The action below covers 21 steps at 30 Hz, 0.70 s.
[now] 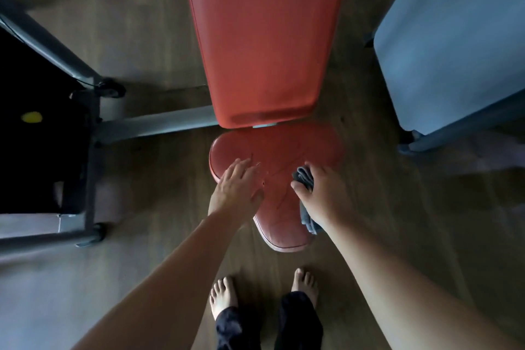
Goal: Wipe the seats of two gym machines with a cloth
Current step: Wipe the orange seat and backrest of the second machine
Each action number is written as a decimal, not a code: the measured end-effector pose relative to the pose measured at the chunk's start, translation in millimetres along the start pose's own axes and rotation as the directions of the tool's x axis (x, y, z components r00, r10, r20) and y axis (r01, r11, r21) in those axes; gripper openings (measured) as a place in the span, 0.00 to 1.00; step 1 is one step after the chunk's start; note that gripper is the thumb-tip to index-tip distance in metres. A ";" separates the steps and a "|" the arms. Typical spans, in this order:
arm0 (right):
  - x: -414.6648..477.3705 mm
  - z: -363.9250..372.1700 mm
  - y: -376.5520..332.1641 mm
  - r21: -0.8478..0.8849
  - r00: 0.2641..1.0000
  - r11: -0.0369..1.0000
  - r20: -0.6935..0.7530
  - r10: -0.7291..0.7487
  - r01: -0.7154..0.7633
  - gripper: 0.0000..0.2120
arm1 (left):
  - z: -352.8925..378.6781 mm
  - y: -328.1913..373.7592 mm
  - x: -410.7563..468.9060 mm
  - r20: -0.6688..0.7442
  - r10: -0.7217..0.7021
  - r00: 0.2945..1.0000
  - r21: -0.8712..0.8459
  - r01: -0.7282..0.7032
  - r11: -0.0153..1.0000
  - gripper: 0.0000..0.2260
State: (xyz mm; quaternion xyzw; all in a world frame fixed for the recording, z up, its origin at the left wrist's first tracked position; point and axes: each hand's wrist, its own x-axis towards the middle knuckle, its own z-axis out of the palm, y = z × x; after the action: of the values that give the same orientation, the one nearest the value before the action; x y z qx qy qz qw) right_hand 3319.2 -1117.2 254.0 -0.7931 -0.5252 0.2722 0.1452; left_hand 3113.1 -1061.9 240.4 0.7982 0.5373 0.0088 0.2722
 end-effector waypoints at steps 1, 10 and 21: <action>0.3 6.3 3.7 -0.003 1.000 1.000 -0.007 -0.012 0.012 0.24 | 8.8 -5.2 5.0 -0.004 -0.004 1.000 0.011 0.004 1.000 0.27; -16.7 53.0 24.7 -0.236 0.947 0.921 -0.011 -0.320 0.309 0.32 | 52.4 -17.2 14.3 -0.053 -0.015 0.998 0.166 0.024 0.986 0.34; 86.2 55.3 4.1 -0.391 0.975 0.902 -0.047 -0.217 0.182 0.30 | 66.1 -21.9 13.4 -0.096 -0.007 0.995 0.232 0.029 0.972 0.32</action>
State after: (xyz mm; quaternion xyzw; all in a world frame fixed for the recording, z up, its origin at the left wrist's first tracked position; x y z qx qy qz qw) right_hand 3315.9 -1043.3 182.9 -0.7596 -0.6396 0.1117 0.0372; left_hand 3120.4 -1072.5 170.7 0.8184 0.5542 -0.0189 0.1511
